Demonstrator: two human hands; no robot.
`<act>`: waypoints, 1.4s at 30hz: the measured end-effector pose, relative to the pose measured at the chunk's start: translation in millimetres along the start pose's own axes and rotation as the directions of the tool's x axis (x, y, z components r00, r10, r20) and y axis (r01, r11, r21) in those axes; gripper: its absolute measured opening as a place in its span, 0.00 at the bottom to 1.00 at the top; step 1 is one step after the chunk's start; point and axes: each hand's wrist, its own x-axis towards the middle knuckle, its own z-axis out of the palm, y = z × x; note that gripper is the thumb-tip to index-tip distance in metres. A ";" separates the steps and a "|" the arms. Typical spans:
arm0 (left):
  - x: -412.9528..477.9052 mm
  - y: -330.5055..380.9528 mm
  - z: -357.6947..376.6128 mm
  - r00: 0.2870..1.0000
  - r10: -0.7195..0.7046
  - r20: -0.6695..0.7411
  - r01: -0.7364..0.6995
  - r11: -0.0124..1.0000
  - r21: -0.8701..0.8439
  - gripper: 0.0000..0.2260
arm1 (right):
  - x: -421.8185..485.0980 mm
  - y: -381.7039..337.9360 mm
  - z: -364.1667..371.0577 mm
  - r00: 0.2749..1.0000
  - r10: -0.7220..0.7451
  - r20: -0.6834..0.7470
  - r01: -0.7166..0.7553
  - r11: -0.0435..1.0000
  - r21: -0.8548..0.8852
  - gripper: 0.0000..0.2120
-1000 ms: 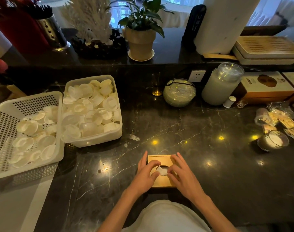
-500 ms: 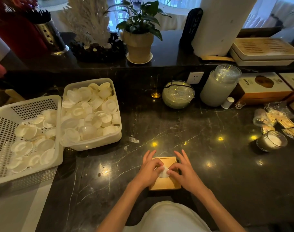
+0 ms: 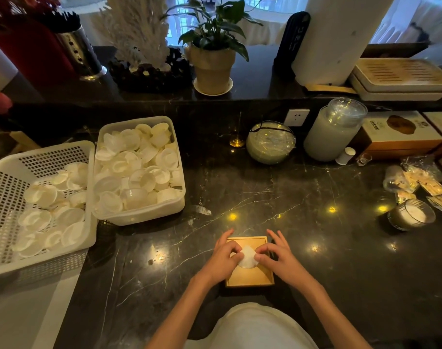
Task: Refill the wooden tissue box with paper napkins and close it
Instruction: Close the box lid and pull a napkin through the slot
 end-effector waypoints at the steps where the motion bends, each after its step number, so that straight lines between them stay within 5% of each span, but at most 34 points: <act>1: 0.1 -0.9 -0.7 1.000 -0.002 0.005 0.002 1.000 -0.019 0.06 | 0.9 -0.3 -2.4 1.000 -0.009 0.019 0.010 0.999 -0.031 0.03; 17: 8.3 -4.7 -2.9 0.997 0.005 0.083 -0.010 0.998 0.064 0.07 | 3.4 -0.3 -5.3 0.990 0.015 0.143 -0.009 0.999 -0.040 0.05; 38: 12.6 -6.4 -6.6 0.983 0.014 0.185 -0.057 0.972 0.227 0.10 | 7.1 -12.8 -13.3 0.969 -0.049 0.241 0.139 0.918 -0.373 0.08; 42: 13.0 -6.3 -5.9 0.984 0.002 0.179 -0.043 0.974 0.221 0.09 | 8.5 -12.6 -10.4 0.966 -0.039 0.254 0.124 0.936 -0.328 0.10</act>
